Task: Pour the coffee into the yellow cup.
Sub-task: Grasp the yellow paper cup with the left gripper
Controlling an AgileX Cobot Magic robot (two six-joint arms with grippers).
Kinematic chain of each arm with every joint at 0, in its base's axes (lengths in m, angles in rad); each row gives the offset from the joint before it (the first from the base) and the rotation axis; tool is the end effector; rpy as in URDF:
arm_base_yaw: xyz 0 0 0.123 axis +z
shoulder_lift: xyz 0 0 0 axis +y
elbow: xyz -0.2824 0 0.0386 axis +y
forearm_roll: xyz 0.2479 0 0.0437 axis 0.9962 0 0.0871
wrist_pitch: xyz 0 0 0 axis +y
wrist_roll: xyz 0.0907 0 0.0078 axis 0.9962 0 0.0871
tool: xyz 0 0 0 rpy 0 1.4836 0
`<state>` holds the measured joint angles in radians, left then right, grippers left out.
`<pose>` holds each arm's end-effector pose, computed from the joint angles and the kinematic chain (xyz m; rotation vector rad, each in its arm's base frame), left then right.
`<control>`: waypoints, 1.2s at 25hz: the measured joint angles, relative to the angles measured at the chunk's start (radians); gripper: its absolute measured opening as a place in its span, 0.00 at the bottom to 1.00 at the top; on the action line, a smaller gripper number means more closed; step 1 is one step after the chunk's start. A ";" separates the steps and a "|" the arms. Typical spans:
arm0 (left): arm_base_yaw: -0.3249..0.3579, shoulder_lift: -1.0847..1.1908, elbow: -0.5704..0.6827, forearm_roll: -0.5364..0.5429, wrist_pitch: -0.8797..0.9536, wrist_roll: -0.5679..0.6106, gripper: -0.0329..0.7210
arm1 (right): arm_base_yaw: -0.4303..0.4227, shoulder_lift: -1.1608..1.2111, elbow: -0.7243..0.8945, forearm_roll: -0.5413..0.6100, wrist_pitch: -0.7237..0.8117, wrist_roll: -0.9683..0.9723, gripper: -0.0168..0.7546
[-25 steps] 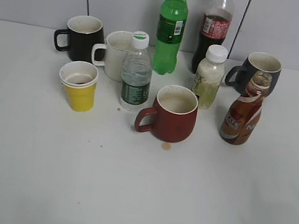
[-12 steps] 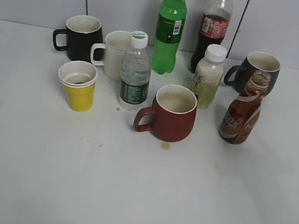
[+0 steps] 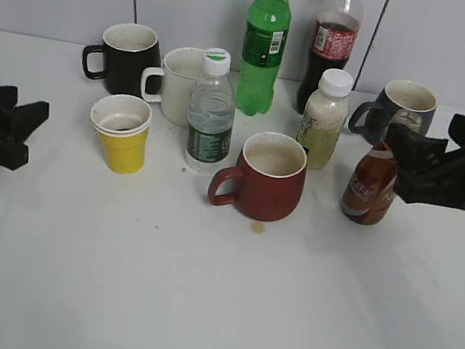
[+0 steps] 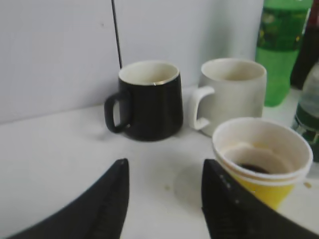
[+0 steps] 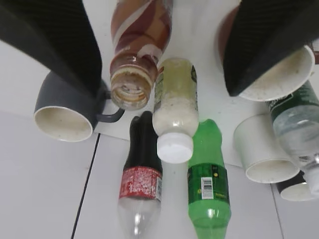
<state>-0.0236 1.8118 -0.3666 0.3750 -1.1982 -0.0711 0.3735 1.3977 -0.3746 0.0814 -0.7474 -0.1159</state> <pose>0.2626 -0.0372 0.1317 0.3350 1.7198 -0.2705 0.2300 0.0847 0.2016 -0.3366 1.7318 0.1820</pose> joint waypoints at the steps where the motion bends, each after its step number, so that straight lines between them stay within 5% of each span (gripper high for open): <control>1: 0.000 0.029 0.000 0.007 -0.002 0.000 0.57 | 0.000 0.036 0.014 0.000 -0.043 0.000 0.76; 8: 0.000 0.147 -0.033 0.069 -0.004 0.009 0.82 | 0.000 0.285 0.098 0.010 -0.372 0.000 0.76; 15: -0.005 0.267 -0.175 0.245 -0.009 -0.005 0.85 | 0.000 0.457 0.101 0.019 -0.447 0.001 0.76; 30: -0.122 0.427 -0.411 0.278 0.017 -0.068 0.85 | 0.000 0.478 0.101 0.069 -0.461 0.001 0.76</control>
<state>-0.1453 2.2388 -0.7774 0.6526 -1.1810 -0.1395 0.3735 1.8761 -0.2732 0.1506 -1.2081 -0.1148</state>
